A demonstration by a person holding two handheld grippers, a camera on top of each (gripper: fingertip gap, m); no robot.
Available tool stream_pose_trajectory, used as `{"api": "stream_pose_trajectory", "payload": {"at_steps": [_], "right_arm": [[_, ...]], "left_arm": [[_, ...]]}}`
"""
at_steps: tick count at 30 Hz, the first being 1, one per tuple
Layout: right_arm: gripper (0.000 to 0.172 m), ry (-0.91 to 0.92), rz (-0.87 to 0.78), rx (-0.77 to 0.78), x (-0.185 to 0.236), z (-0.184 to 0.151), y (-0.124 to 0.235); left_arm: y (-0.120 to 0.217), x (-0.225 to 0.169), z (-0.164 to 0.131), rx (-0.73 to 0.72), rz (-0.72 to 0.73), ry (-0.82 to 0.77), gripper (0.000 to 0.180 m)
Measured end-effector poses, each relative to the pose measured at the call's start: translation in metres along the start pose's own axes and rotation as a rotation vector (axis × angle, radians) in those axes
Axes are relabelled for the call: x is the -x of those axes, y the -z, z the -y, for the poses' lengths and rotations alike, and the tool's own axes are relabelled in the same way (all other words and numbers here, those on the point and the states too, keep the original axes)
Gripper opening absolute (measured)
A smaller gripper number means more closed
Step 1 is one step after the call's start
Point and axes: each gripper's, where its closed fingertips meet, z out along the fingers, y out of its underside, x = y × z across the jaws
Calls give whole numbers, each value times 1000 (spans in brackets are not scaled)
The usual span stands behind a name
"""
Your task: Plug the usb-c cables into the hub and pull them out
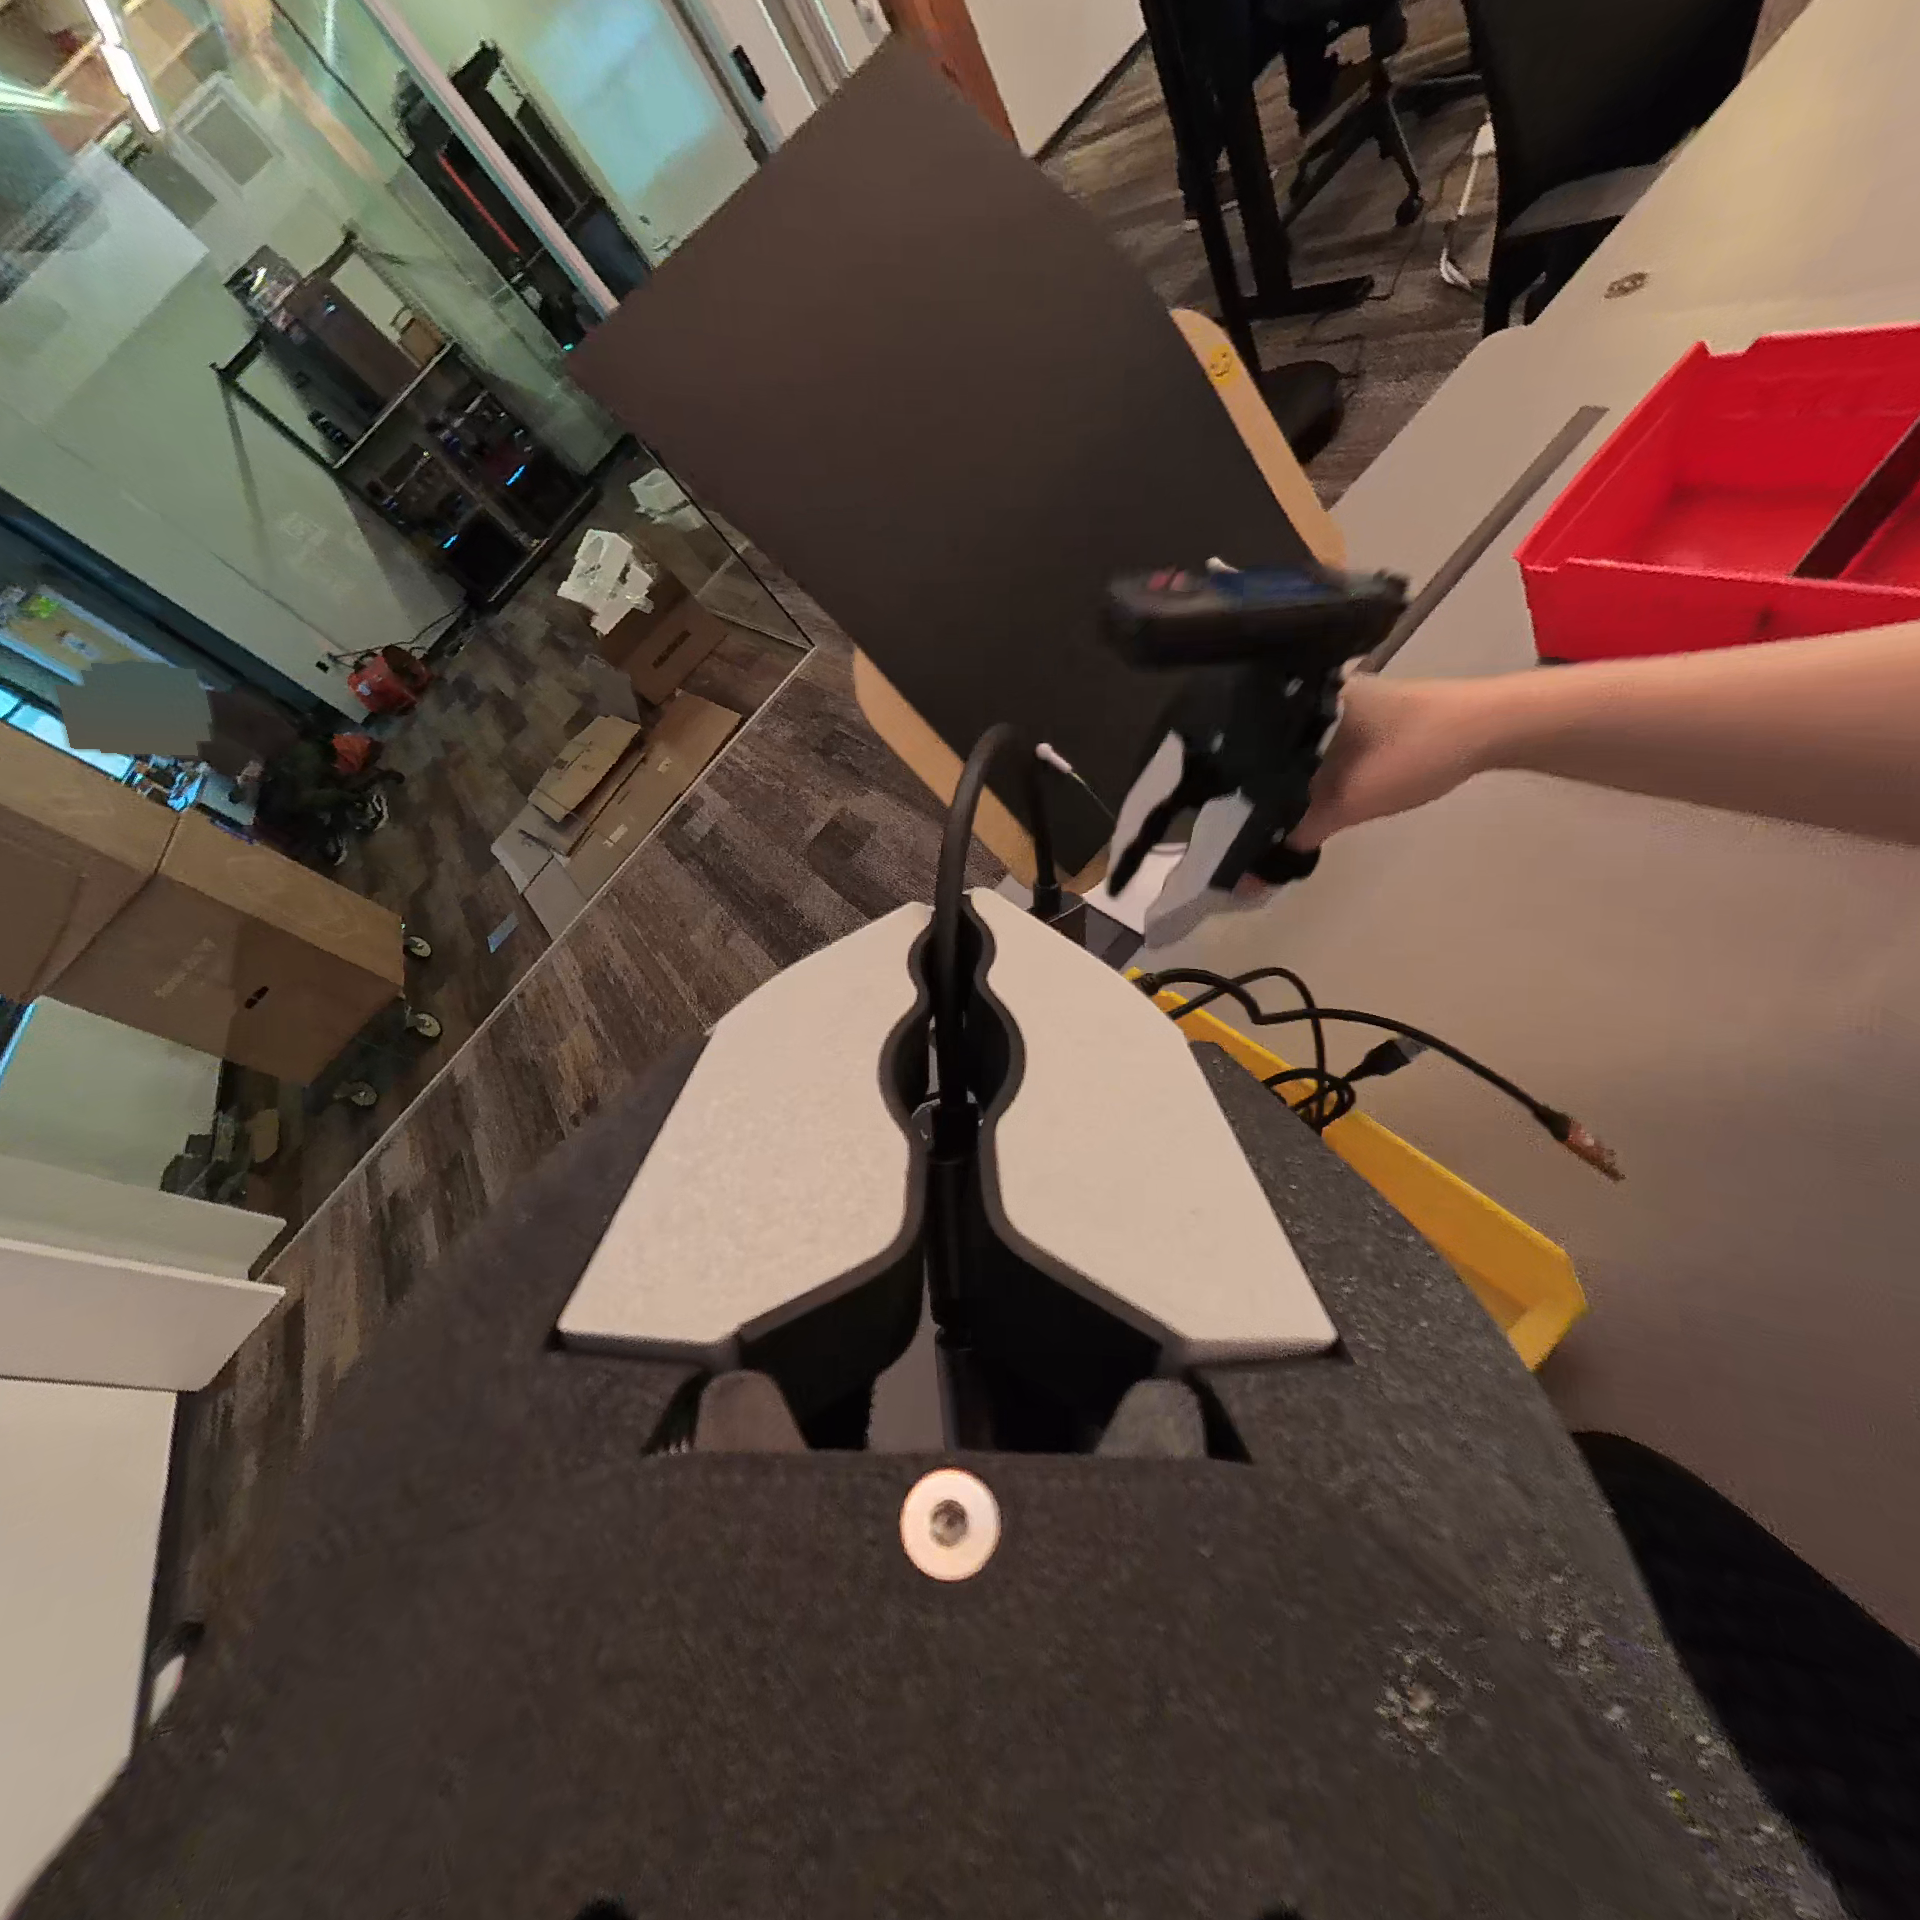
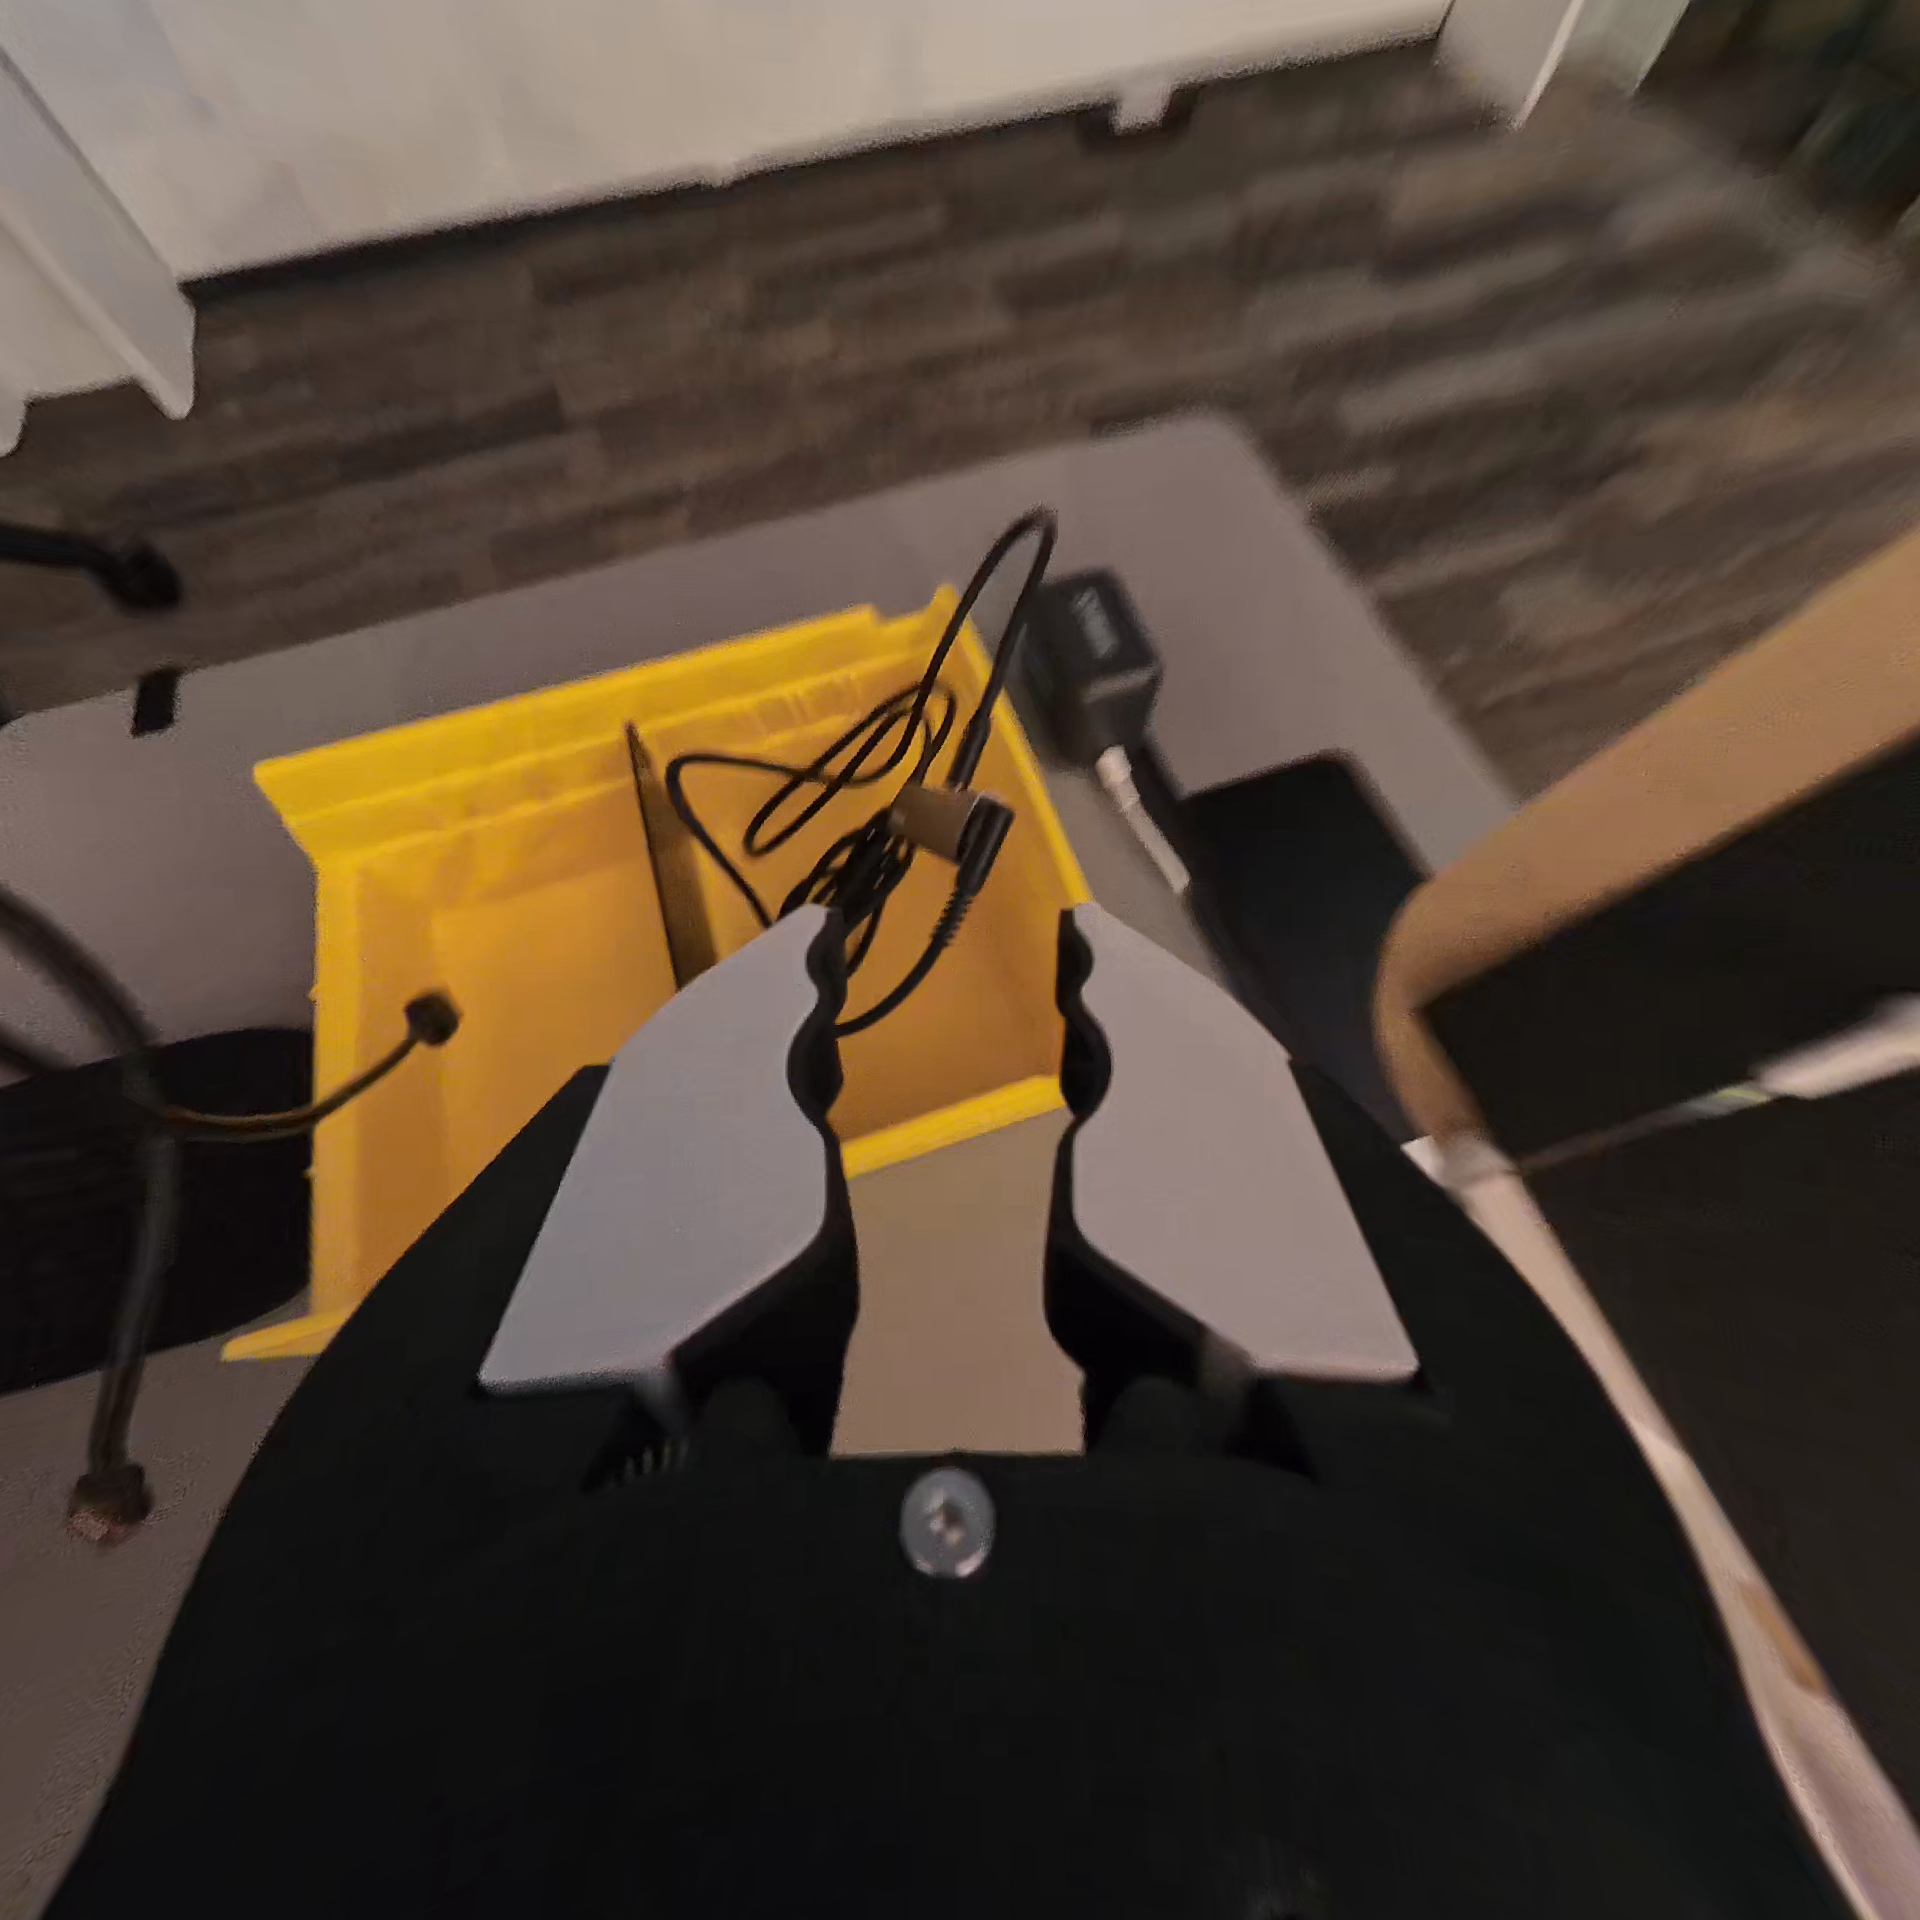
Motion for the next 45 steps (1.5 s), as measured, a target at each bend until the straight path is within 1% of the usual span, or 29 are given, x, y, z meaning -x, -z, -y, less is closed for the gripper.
{"api": "stream_pose_trajectory", "payload": {"at_steps": [2,4,6,8,9,10,11,13,14,15,17,18,20,23,25,27,29,31,34,36,37,40,44,45], "right_arm": [[42,68,-72,-155,2,18,39],[45,97,-56,-314,20,40,79],[47,107,96,-470,58,61,118],[50,104,261,-566,95,74,149],[53,109,299,-580,107,76,158],[53,127,301,-575,115,76,163],[53,156,274,-561,119,74,165],[50,205,147,-497,113,64,163],[37,228,82,-461,108,58,163],[14,245,34,-426,102,50,164],[10,232,21,-380,97,35,169],[10,181,42,-370,94,30,173],[10,80,91,-414,89,25,182],[9,-68,145,-473,76,16,193],[10,-161,169,-506,65,4,200],[10,-280,214,-538,54,-11,208],[10,-413,277,-567,41,-26,214],[10,-550,363,-594,31,-40,220],[10,-728,508,-627,24,-53,229],[9,-801,569,-632,23,-60,234],[9,-828,589,-627,24,-64,235],[9,-921,656,-608,26,-75,238],[9,-1041,717,-566,32,-92,234],[9,-1065,721,-556,33,-97,231]], "left_arm": [[-10,-13,3,10,-26,-27,0],[-21,-29,9,10,-57,-56,0],[-33,-45,18,-2,-88,-79,0],[-46,-63,27,-18,-129,-94,0],[-53,-72,31,-24,-146,-105,0],[-60,-81,35,-29,-163,-115,0],[-68,-90,39,-32,-184,-122,0],[-82,-106,46,-38,-215,-137,0],[-88,-113,49,-44,-227,-141,0],[-94,-120,53,-54,-245,-140,0],[-104,-132,58,-62,-271,-139,0],[-108,-137,60,-66,-281,-139,0],[-118,-142,63,-74,-275,-135,2],[-122,-148,70,-139,-269,-104,24],[-117,-148,68,-205,-215,-91,31],[-113,-148,57,-272,-99,-112,34],[-114,-165,38,-326,-1,-192,33],[-121,-195,15,-338,62,-325,29],[-145,-235,-15,-286,174,-567,29],[-163,-252,-25,-251,229,-700,32],[-170,-256,-26,-253,267,-758,35],[-183,-262,-18,-297,360,-914,36],[-192,-264,-4,-363,413,-975,40],[-195,-267,-2,-376,405,-994,40]]}}
